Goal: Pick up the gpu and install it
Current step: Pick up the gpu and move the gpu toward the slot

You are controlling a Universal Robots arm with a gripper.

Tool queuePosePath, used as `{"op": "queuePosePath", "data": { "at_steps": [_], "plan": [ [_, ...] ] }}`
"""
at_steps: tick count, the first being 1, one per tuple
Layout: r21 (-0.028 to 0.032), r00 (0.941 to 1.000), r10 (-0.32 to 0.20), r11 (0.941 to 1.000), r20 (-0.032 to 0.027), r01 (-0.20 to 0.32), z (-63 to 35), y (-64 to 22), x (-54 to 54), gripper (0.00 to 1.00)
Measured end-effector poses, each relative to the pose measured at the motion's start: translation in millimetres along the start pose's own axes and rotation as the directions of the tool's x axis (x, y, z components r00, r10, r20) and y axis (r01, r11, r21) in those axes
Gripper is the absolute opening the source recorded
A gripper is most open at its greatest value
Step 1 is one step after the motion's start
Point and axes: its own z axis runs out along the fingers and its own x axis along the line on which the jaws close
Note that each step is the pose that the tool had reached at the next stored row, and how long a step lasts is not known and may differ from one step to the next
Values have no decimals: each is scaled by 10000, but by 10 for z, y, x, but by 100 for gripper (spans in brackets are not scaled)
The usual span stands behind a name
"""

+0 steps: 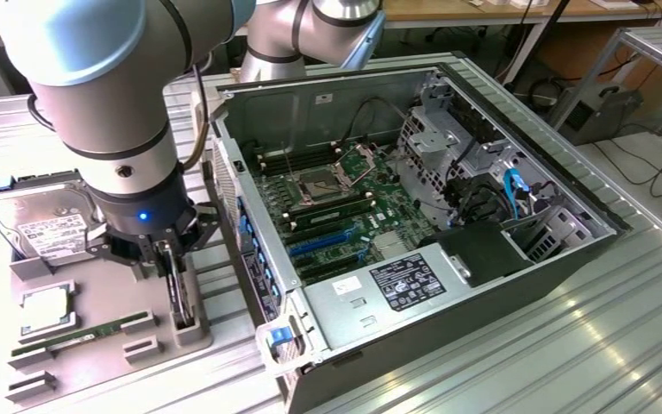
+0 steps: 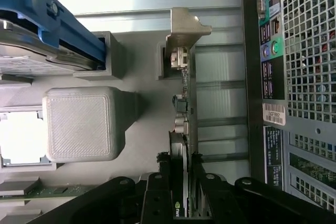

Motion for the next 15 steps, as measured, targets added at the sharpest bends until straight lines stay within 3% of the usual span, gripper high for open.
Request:
{"op": "queuePosePath", "data": {
  "at_steps": [6, 11, 15],
  "plan": [
    [-13, 9990, -439, 9990, -109, 439, -11, 1, -28, 26],
    [-24, 9986, -520, 9986, -139, 519, -64, 5, -59, 26],
    [-31, 9983, -560, 9984, -144, 560, -168, 10, -88, 26]
  ]
}}
